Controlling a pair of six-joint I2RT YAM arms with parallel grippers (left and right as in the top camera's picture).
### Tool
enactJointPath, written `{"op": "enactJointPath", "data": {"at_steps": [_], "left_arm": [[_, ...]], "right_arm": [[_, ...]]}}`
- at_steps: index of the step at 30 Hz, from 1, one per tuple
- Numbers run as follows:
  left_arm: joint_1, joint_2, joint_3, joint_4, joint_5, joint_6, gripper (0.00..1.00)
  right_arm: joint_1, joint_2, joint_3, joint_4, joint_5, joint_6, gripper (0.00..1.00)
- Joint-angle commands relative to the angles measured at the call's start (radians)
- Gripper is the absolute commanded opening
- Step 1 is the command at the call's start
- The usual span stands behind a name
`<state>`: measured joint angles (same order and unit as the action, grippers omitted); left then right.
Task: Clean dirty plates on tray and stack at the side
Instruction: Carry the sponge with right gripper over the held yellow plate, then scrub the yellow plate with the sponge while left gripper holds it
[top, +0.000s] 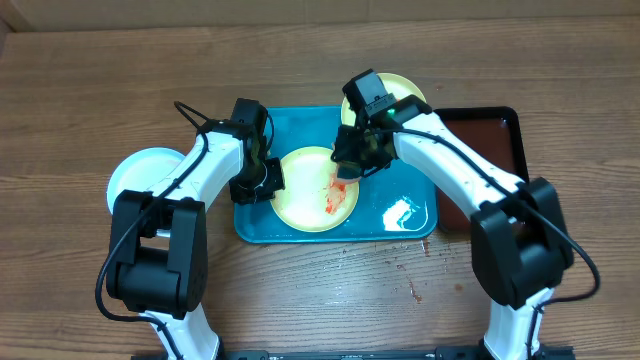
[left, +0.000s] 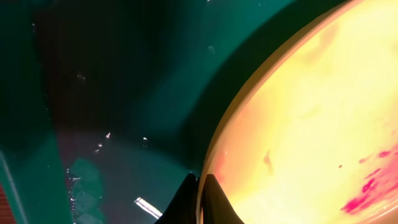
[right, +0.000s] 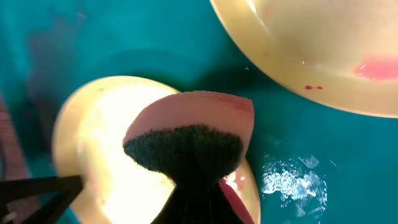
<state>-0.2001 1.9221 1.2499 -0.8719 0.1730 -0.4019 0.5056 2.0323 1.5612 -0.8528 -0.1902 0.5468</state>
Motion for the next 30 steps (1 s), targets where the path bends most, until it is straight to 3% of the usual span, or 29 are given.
{"op": "enactJointPath", "data": {"at_steps": [1,16,25,30], "left_arm": [[0.006,0.018,0.009,-0.001,0.019,-0.026,0.04],[0.056,0.018,0.009,-0.002,0.008,-0.029,0.04],[0.056,0.018,0.009,-0.002,0.008,-0.029,0.04],[0.056,0.018,0.009,-0.002,0.008,-0.029,0.04]], "right_arm": [[0.006,0.024,-0.003,0.0,0.01,0.008,0.04],[0.076,0.079,-0.003,0.005,0.011,0.008,0.04],[0.082,0.133,-0.003,0.006,0.032,0.082,0.04],[0.09,0.137,-0.003,0.024,-0.052,0.038,0.04]]}}
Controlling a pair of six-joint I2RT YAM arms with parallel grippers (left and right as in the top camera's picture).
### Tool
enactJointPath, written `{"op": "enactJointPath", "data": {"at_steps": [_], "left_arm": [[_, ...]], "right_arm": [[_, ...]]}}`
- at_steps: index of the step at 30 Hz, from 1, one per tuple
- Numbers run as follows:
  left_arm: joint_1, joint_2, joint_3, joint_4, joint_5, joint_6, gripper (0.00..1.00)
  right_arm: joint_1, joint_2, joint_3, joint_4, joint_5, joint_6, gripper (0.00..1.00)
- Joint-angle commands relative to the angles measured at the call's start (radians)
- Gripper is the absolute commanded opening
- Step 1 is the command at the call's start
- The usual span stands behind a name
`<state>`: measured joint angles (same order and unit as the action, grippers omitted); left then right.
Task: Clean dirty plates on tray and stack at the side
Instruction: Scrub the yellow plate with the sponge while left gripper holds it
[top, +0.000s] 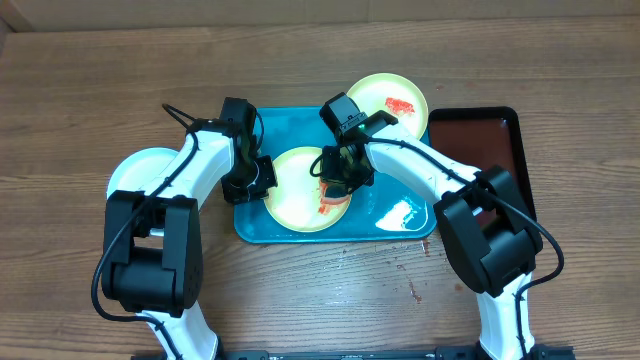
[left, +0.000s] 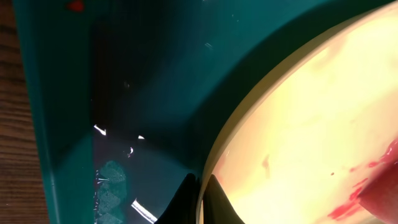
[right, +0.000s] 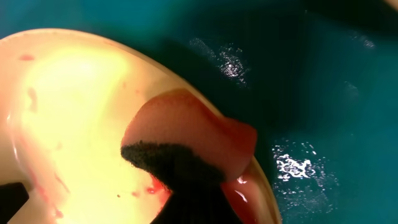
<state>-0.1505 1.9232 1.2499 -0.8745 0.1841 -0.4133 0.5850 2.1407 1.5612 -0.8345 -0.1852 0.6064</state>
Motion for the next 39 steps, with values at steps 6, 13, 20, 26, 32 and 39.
{"op": "enactJointPath", "data": {"at_steps": [6,13,20,26,32,39], "left_arm": [[0.006,0.017,0.009,0.017,0.0,-0.031,0.04],[0.01,0.017,0.009,0.032,0.0,-0.039,0.04],[0.038,0.017,0.009,0.026,-0.012,-0.027,0.04],[0.046,0.017,0.009,0.023,-0.015,0.02,0.04],[0.046,0.017,0.009,0.016,-0.007,0.09,0.04],[0.045,0.017,0.009,0.013,0.005,0.122,0.04]], "right_arm": [[0.061,0.029,-0.003,0.051,-0.225,-0.084,0.04],[0.102,0.029,-0.003,0.035,-0.288,-0.101,0.04],[0.026,0.029,0.015,-0.07,-0.172,-0.175,0.04],[-0.066,0.029,0.042,-0.106,-0.059,-0.196,0.04],[-0.084,0.029,0.042,-0.031,-0.024,-0.195,0.04],[-0.03,0.029,0.041,0.072,-0.024,-0.192,0.04]]}}
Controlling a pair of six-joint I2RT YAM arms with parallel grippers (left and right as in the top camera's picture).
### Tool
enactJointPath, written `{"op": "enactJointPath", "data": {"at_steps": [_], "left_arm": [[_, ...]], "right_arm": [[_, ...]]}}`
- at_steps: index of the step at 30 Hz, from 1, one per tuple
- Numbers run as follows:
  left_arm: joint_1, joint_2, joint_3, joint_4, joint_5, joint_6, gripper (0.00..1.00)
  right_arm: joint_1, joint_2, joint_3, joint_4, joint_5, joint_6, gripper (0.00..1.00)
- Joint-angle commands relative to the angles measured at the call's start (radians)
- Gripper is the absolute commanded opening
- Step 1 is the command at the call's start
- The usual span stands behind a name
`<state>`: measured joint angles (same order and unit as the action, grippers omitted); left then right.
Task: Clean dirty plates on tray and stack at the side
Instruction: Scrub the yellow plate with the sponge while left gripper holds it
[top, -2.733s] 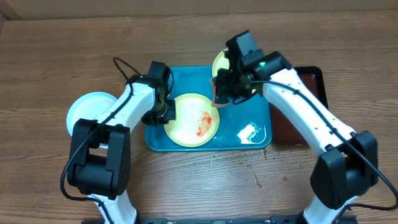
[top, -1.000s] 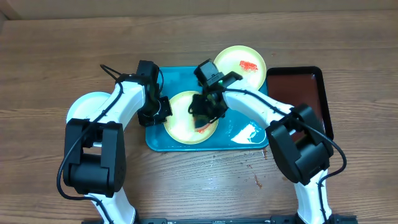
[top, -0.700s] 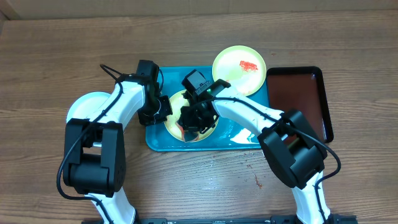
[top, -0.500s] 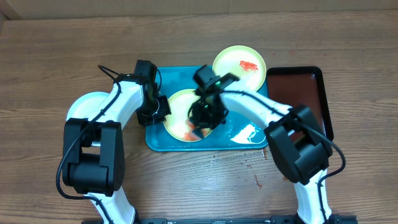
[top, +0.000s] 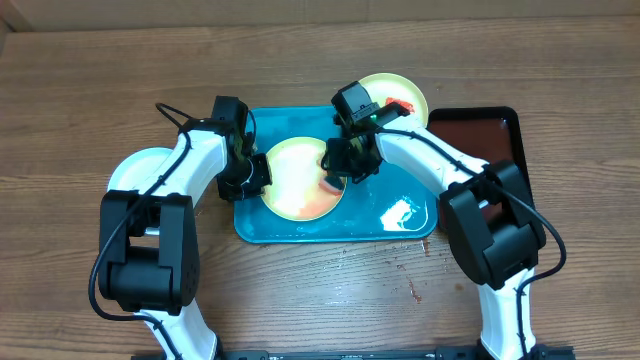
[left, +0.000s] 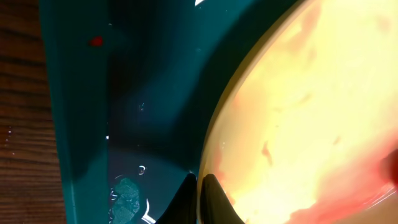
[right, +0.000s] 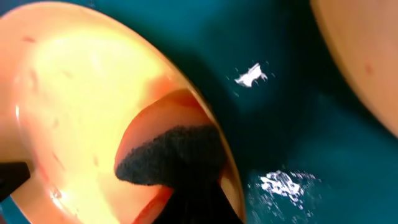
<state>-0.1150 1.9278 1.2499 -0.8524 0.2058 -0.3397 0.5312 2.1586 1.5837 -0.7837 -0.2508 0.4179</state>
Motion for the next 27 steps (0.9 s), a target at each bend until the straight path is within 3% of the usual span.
{"op": "enactJointPath", "data": {"at_steps": [1,14,20,27], "left_arm": [[0.01,0.012,0.009,-0.01,-0.012,0.049,0.04],[0.01,0.012,0.009,-0.01,0.024,0.07,0.04],[0.01,0.012,0.009,-0.012,0.024,0.071,0.04],[0.01,0.012,0.009,-0.026,0.024,0.075,0.04]], "right_arm": [[0.037,0.012,0.018,0.033,0.041,-0.003,0.04],[0.144,0.074,0.024,0.0,-0.095,-0.035,0.04],[0.104,0.058,0.074,-0.153,0.034,-0.116,0.04],[0.054,0.057,0.158,-0.272,0.302,-0.096,0.04]]}}
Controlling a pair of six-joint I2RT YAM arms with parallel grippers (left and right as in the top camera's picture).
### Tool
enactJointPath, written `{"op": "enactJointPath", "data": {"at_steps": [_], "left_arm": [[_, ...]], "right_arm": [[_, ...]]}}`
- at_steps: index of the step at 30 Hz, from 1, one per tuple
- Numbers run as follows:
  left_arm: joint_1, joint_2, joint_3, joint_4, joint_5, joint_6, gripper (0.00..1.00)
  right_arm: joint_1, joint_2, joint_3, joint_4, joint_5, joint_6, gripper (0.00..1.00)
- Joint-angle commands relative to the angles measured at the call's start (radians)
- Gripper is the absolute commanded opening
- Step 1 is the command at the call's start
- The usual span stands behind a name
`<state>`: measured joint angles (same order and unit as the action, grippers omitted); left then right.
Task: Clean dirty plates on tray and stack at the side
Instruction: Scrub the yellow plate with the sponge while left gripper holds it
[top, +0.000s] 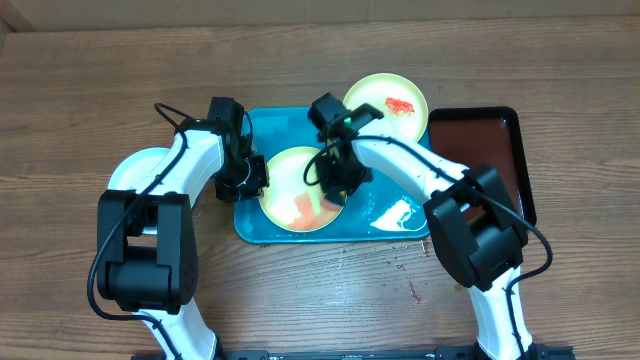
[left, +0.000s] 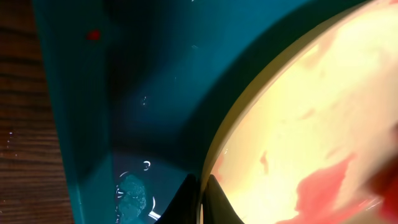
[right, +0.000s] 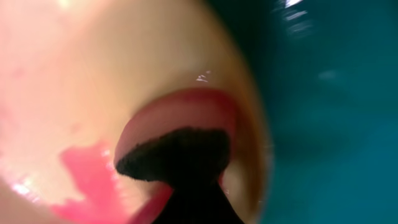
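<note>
A pale yellow plate (top: 295, 190) smeared with red lies on the teal tray (top: 400, 215). My left gripper (top: 250, 180) is shut on the plate's left rim (left: 214, 149), its fingers pinching the edge. Over the plate's right side, my right gripper (top: 335, 185) is shut on a sponge (right: 177, 134), pink with a dark scouring face, pressed on the plate beside a red smear (right: 87, 171). A second dirty plate (top: 387, 103) with a red blob sits at the tray's far right corner.
A white plate (top: 125, 175) lies on the wooden table left of the tray, mostly under my left arm. A dark brown tray (top: 490, 140) stands to the right. Red specks (top: 415, 290) dot the table in front.
The right gripper and sponge moved from the plate's far right edge to lower on its right side. The plate sits slightly nearer the tray's front. Red smears are spread across it.
Throughout, my left gripper stayed shut on the plate's left rim. The right gripper held the sponge above the plate's red stain, then on the stain, then at the plate's far edge, and now on its right side, the red now smeared wide.
</note>
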<state>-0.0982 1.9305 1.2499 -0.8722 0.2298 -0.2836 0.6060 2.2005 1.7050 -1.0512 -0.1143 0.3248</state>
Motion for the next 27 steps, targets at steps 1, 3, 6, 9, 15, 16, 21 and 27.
{"op": "enactJointPath", "data": {"at_steps": [1,3,6,9,15,16,21,27], "left_arm": [[-0.006,0.01,0.009,-0.01,0.0,0.023,0.04],[-0.006,0.01,0.009,-0.013,-0.001,0.034,0.04],[-0.006,0.01,0.009,-0.014,0.0,0.038,0.04],[-0.007,0.01,0.009,-0.014,0.0,0.038,0.04],[-0.007,0.01,0.009,-0.014,0.0,0.038,0.04],[-0.007,0.01,0.009,-0.014,0.0,0.038,0.04],[-0.007,0.01,0.009,-0.016,0.008,0.037,0.04],[-0.007,0.01,0.009,-0.02,0.008,0.036,0.04]], "right_arm": [[-0.021,0.016,0.037,0.004,0.174,-0.003,0.04],[-0.021,0.019,0.035,0.031,0.172,0.008,0.04],[-0.007,0.037,0.035,0.074,0.124,0.019,0.04],[0.015,0.072,0.027,0.132,0.029,0.019,0.04],[0.056,0.134,0.027,0.222,-0.177,0.011,0.04],[0.061,0.134,0.027,0.24,-0.208,0.011,0.04],[0.079,0.134,0.029,0.307,-0.352,-0.007,0.04],[0.085,0.134,0.029,0.254,-0.457,-0.092,0.04]]}}
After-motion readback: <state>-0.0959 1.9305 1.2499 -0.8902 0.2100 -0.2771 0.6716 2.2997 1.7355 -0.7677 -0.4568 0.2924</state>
